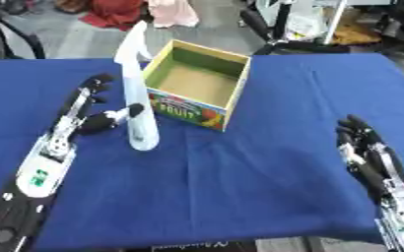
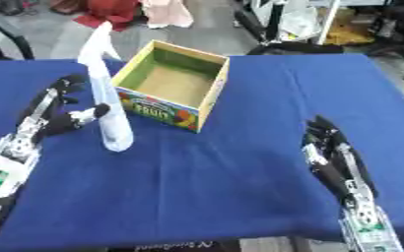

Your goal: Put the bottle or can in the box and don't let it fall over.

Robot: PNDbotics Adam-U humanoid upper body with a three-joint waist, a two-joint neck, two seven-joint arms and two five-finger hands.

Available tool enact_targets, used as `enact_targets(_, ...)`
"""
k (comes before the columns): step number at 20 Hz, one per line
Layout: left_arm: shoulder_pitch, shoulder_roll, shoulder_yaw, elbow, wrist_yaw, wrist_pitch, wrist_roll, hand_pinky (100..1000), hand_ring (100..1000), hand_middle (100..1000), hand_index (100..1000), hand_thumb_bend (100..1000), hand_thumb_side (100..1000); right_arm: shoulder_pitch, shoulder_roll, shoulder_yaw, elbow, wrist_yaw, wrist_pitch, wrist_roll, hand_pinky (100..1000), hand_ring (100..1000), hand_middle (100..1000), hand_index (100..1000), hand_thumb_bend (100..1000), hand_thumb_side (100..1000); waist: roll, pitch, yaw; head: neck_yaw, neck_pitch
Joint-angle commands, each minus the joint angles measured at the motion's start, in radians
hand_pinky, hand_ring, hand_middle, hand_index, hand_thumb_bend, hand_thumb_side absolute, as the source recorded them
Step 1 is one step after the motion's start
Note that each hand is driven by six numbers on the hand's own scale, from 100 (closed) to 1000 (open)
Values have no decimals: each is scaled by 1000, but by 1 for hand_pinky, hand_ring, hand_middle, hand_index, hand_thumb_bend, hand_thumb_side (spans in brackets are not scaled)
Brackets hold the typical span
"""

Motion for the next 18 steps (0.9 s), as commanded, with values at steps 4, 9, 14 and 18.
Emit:
enact_targets(4, -74, -14, -15, 93, -37, -50, -3, 835, 914, 933, 876, 761, 519, -15, -1, 5, -25, -4, -1, 8, 936, 911, 864, 953, 100, 472, 0, -11, -11, 9, -2)
enact_targets(9, -98, -34, -27, 145, -77, -73, -28, 836, 915, 932, 853, 694, 479, -16, 0, 7, -25, -5, 0, 10, 936, 911, 864, 954, 100, 474, 0, -10, -15, 10, -2)
enact_targets(14, -104, -56, -35, 188, -93, -92, -44, 835, 912, 926, 785, 515, 367, -16, 2, 8, -25, -6, 0, 11, 936, 911, 864, 953, 100, 475, -1, -10, -17, 10, -2)
enact_targets(18, -110, -63, -35, 213, -90, -91, -41, 826, 900, 899, 531, 208, 198, -16, 3, 8, -24, -6, 0, 11, 936, 911, 864, 953, 100, 476, -2, -11, -16, 10, -2)
